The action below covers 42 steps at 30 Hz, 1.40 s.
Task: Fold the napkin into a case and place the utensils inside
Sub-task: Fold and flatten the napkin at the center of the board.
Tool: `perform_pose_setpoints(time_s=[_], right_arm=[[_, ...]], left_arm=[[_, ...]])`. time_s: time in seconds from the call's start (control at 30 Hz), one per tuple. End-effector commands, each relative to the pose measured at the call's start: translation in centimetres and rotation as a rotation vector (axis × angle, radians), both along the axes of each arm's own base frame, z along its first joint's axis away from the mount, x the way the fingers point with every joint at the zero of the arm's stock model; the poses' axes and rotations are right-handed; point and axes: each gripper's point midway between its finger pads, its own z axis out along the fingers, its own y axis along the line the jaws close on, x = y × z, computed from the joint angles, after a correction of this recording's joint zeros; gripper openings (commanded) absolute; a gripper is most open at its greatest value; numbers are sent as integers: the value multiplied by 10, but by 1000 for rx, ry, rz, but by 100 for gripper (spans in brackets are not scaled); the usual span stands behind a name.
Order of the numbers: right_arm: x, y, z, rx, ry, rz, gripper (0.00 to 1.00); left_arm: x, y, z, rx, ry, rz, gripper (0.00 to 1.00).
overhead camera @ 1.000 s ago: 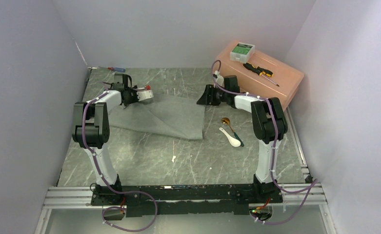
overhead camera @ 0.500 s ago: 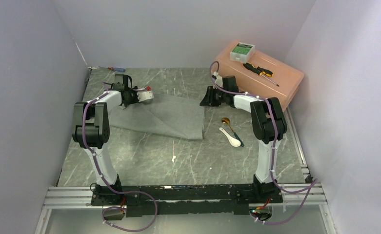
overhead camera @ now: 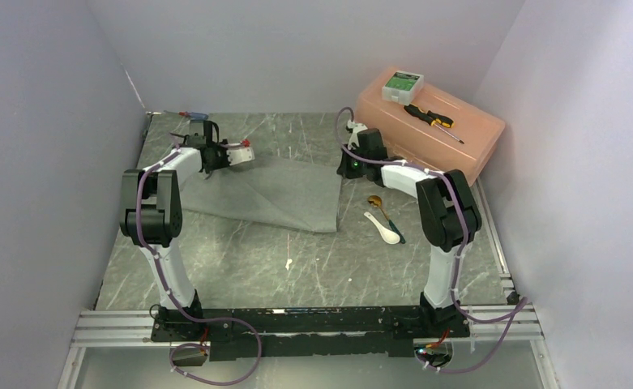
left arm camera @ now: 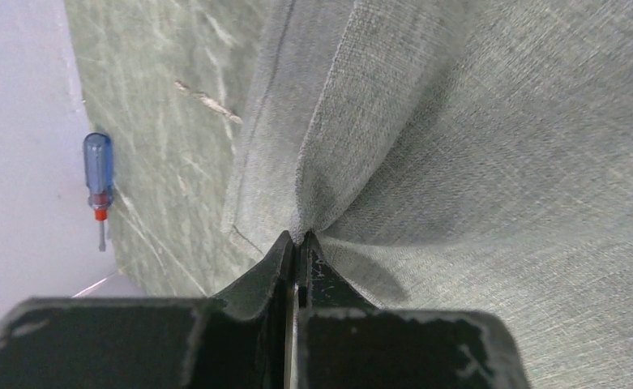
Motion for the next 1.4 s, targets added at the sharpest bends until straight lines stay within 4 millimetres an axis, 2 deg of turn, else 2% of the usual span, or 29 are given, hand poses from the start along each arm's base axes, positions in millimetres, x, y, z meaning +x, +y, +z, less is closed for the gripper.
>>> perform_pose_setpoints(time_s=[0.0, 0.23, 0.37, 0.47, 0.57, 0.7, 1.0, 1.13, 1.27, 1.37], right_arm=[[24, -16, 41, -21, -157, -89, 0], [27, -13, 32, -15, -134, -92, 0], [31, -9, 23, -24, -115, -87, 0], [34, -8, 17, -35, -106, -87, 0], [37, -10, 14, -52, -112, -97, 0], [39, -10, 12, -58, -114, -100, 0], [47, -9, 16, -80, -142, -110, 0], [53, -14, 11, -117, -145, -138, 0], [54, -21, 4, -155, -141, -166, 0], [54, -19, -6, -178, -124, -160, 0]], left_arm=[[25, 6, 38, 11, -112, 44, 5], [23, 5, 30, 18, -95, 36, 8], [25, 5, 21, 17, -100, 43, 21], [35, 4, 24, 4, -148, 65, 30], [42, 4, 28, 2, -179, 78, 32], [39, 8, 24, 25, -180, 79, 32], [16, 18, 24, 25, -123, 121, 33], [11, 26, 28, -30, -82, 176, 33], [4, 54, 28, -87, -42, 274, 33], [-2, 67, 27, -117, -18, 321, 33]])
